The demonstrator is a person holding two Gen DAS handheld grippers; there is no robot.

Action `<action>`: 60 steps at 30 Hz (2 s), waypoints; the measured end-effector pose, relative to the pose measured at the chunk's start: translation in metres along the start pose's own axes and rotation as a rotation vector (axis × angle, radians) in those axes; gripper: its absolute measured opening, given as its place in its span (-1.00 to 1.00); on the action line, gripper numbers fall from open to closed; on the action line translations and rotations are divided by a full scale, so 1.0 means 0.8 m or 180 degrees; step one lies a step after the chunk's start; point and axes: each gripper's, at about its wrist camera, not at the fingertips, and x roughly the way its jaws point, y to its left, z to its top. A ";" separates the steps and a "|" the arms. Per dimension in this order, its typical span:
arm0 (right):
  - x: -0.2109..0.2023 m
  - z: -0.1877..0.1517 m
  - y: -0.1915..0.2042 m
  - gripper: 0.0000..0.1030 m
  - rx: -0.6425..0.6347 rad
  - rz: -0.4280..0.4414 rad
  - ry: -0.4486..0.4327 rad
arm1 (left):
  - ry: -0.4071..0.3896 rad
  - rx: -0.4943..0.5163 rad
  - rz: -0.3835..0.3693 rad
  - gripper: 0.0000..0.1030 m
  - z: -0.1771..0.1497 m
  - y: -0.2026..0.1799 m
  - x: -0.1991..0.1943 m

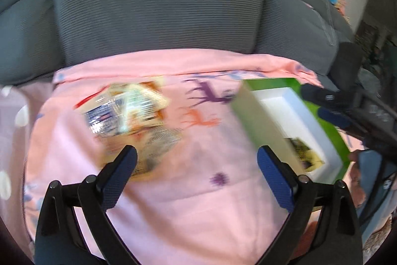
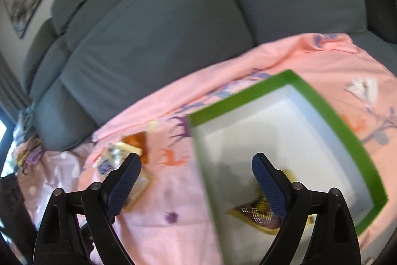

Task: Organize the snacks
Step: 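Carry the black-sesame bag into the green box and open the right gripper, then move the right gripper back over the snack pile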

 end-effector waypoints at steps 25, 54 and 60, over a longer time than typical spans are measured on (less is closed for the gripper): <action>0.117 -0.095 0.127 0.79 -0.0851 -0.0158 0.0390 | 0.0094 -0.0959 0.0562 0.91 -0.077 0.190 -0.002; 0.128 -0.114 0.147 0.79 -0.0969 0.0203 0.0308 | 0.0071 -0.1165 0.0351 0.88 -0.076 0.199 -0.007; 0.127 -0.114 0.146 0.79 -0.0960 0.0175 0.0323 | 0.0103 -0.1145 0.0381 0.88 -0.077 0.199 -0.005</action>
